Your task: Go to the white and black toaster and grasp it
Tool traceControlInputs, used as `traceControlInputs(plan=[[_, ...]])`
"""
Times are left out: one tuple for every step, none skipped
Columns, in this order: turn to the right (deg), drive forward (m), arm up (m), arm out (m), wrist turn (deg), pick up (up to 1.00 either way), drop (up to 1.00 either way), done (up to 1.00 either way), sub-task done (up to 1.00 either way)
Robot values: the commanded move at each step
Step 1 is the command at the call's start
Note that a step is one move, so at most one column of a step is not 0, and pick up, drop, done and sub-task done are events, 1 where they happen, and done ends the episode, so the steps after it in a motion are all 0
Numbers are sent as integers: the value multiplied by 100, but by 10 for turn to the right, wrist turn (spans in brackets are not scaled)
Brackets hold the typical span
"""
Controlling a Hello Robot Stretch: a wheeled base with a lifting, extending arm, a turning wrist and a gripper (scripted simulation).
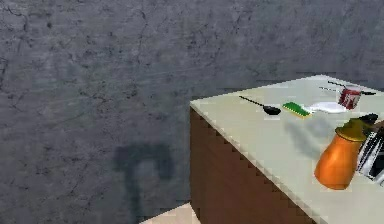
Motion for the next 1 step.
traceControlInputs(plan=[[-360, 0, 0, 0, 0, 0, 0, 0, 0]])
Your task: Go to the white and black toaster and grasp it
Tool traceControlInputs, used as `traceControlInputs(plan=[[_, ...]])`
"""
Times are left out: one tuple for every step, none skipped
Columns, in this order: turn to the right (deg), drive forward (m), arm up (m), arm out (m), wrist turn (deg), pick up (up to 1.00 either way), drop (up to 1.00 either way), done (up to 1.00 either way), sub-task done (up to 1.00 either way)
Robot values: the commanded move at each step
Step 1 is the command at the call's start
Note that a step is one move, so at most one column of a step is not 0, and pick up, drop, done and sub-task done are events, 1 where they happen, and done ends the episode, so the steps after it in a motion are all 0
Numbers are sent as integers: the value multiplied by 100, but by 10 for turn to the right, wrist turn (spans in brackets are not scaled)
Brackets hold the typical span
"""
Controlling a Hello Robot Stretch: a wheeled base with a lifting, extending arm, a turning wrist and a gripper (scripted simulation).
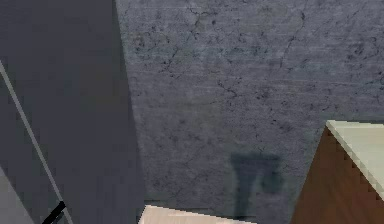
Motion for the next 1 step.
traceControlInputs(plan=[[0, 0, 50, 0, 0, 0, 0, 0, 0]])
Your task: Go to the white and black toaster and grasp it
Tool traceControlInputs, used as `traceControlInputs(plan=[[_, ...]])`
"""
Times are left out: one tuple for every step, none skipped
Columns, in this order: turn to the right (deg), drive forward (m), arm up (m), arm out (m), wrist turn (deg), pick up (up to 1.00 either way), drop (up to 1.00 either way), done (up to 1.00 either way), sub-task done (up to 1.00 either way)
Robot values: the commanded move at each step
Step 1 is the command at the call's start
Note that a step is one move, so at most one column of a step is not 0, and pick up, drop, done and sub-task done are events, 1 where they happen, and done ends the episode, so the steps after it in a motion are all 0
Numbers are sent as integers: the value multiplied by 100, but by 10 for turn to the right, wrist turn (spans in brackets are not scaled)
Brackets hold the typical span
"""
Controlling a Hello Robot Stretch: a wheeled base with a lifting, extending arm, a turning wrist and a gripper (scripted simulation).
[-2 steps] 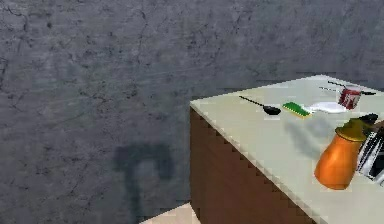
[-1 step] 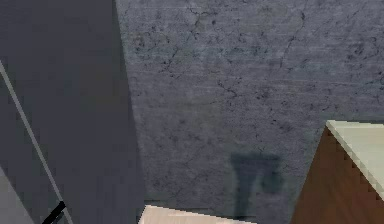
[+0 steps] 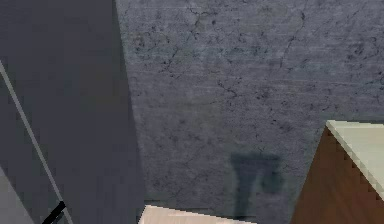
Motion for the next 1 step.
traceControlInputs(plan=[[0, 0, 38, 0, 0, 0, 0, 0, 0]])
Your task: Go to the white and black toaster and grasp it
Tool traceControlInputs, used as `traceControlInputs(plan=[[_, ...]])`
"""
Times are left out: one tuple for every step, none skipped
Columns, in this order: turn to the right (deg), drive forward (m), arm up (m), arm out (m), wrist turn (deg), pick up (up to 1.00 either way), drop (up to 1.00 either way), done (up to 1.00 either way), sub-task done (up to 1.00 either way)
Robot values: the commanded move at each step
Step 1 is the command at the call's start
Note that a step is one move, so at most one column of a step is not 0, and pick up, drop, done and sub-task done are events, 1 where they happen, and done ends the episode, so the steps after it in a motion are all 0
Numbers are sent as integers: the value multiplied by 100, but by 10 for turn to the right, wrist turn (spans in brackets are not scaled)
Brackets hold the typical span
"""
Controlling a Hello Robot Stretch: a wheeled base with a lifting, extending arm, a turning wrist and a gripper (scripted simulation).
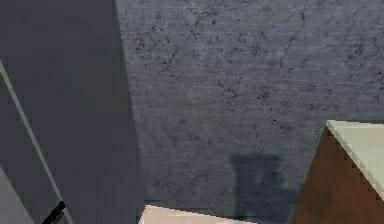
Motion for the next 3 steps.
traceControlInputs(plan=[[0, 0, 0, 40, 0, 0, 0, 0, 0], [0, 0, 0, 0, 450, 0, 0, 0, 0], [0, 0, 0, 0, 450, 0, 0, 0, 0]])
